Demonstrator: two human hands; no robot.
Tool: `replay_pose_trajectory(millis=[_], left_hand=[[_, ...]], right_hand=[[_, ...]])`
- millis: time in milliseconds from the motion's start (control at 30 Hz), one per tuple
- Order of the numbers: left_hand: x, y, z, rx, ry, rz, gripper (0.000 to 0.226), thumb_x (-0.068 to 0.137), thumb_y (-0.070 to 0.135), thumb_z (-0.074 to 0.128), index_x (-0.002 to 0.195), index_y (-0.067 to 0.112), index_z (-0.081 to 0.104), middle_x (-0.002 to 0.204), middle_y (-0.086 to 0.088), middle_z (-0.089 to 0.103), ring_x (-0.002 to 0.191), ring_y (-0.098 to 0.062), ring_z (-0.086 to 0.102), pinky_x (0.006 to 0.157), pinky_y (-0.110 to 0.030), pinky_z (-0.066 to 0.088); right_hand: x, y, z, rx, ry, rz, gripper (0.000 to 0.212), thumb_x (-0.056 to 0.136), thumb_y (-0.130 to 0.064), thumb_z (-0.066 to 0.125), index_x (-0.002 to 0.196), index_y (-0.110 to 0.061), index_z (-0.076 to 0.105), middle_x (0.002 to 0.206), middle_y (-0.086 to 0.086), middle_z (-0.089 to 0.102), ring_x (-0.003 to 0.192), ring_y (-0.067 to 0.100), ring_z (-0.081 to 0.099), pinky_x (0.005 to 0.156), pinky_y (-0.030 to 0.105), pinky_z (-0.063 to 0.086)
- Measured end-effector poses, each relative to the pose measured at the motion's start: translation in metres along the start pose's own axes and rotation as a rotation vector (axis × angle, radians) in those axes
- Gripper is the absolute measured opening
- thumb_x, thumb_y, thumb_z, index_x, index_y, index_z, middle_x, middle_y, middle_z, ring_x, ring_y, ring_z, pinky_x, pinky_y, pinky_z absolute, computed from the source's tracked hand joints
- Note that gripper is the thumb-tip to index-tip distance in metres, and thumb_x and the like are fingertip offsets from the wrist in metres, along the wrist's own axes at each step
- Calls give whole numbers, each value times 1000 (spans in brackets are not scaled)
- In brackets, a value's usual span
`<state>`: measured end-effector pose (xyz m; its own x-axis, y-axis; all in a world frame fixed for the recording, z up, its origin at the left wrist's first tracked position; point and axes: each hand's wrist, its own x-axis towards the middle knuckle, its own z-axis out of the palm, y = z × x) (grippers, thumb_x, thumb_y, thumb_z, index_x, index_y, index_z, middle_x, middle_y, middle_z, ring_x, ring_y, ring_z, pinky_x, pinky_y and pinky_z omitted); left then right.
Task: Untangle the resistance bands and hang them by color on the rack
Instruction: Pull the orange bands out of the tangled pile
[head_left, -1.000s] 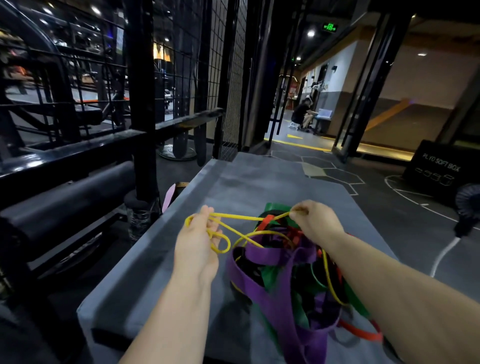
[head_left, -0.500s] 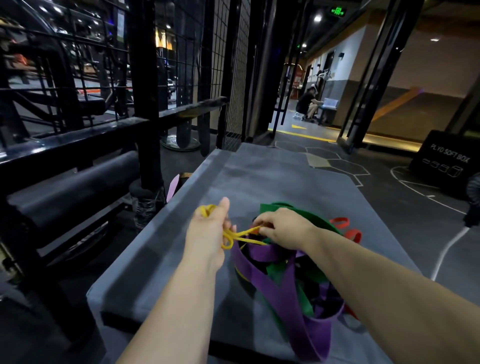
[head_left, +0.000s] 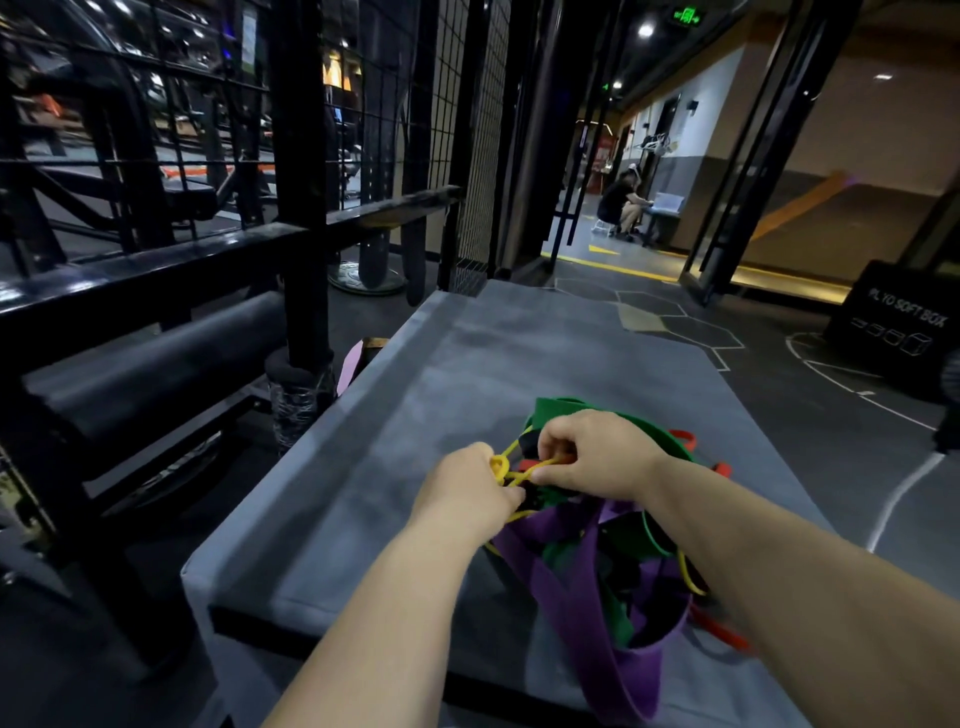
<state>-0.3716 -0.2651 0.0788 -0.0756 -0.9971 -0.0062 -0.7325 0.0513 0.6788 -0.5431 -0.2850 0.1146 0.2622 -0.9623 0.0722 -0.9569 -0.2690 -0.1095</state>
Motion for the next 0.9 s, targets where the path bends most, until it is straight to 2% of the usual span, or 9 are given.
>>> replay_pose_trajectory(millis=[100,200,300,400,500,600,767,833,900], left_hand=[[-2,4,-8,-111,69,8,28,78,24,58,64,17,35,60,3,42,62,-22,41,55,-31,31],[-4,7,-19,-263,261,22,30,79,19,55,64,16,31,58,2,37,58,-25,41,51,-31,30],[-3,4,-27,-302,406,32,29,81,15,54,65,15,30,58,1,35,56,-21,34,50,-32,28],[0,-1,-33,-383,528,25,31,81,13,54,64,16,28,57,2,32,53,-19,29,50,-34,26],[0,-4,-37,-458,621,26,33,80,11,54,63,17,26,57,1,29,54,-20,27,52,-35,26],[-1,-4,-40,-490,695,19,35,82,10,53,63,17,24,58,1,26,54,-19,24,51,-35,25],[14,-14,-26,-417,580,-33,32,83,14,54,64,17,30,58,1,34,59,-25,33,54,-36,28],[19,-18,-19,-335,487,-53,31,85,17,55,64,17,32,59,1,38,65,-30,38,57,-35,29],[22,-22,-14,-310,427,-72,32,86,19,57,65,17,34,61,-2,43,69,-32,43,60,-36,31]], right_hand=[[2,9,-5,-224,-144,22,45,84,-65,56,102,-24,64,98,1,62,100,20,52,86,35,44],[-5,25,-10,-207,-214,107,46,83,-71,50,94,-29,65,97,4,62,100,23,55,87,39,45],[-10,41,-18,-147,-125,138,39,82,-69,54,72,-31,57,84,-3,59,87,20,59,78,35,48],[-13,61,-31,-141,-51,198,39,87,-64,51,78,-27,60,79,-6,56,83,20,57,72,34,45],[-17,85,-46,-57,123,292,41,94,-54,48,67,-25,57,74,-3,56,86,25,56,69,34,40],[-21,97,-53,42,303,407,39,95,-52,49,72,-24,66,74,3,61,88,24,51,71,37,46],[-16,85,-31,53,180,489,26,86,-38,60,77,-16,71,80,5,63,97,28,56,72,34,49],[-14,72,-20,-24,180,393,18,83,-30,63,96,-23,74,104,6,64,112,30,53,88,36,47],[-13,57,-11,-12,276,283,23,80,-18,63,100,-24,74,110,7,64,114,31,51,98,33,39]])
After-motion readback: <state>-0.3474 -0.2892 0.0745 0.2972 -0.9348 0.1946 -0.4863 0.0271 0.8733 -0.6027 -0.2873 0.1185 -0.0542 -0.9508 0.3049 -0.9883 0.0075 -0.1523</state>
